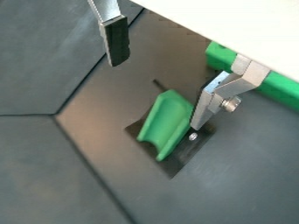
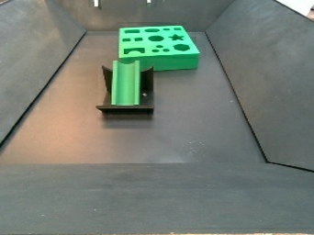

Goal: Pick up the arch object. Move up. Place the arch object on the fixture. Regrasp the arch object. Move to above the board. Insert the arch object.
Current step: Regrasp the arch object.

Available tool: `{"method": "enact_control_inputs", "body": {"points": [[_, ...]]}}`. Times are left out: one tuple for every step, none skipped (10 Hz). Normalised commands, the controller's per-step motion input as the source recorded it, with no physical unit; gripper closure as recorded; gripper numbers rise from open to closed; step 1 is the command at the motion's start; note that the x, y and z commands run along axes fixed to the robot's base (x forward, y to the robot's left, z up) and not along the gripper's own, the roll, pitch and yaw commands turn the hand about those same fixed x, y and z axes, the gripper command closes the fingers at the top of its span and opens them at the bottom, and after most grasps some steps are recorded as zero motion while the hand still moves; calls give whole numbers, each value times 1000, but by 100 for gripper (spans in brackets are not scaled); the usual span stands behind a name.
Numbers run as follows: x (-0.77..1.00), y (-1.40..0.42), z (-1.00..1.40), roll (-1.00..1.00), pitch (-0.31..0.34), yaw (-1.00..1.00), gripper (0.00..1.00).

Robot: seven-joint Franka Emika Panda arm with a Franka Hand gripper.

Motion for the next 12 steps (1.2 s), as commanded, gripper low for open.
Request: {"method": "enact_control_inputs", "body": {"points": [[58, -29, -12, 1000, 39, 28, 0], [73, -31, -13, 958, 82, 43, 0], [80, -37, -10, 755, 100, 52, 0], [85, -39, -8, 618, 111, 60, 0], [86, -29, -11, 380, 119, 83, 0], [77, -24, -4, 264, 110, 102, 0], [32, 75, -1000, 233, 112, 146, 0], [32, 78, -1000, 214, 93, 157, 0], [47, 66, -1000, 174, 45, 165, 0], [54, 62, -1000, 149, 24, 161, 0], [65, 60, -1000, 108, -19, 148, 0], [76, 57, -1000, 87, -62, 126, 0]]}}
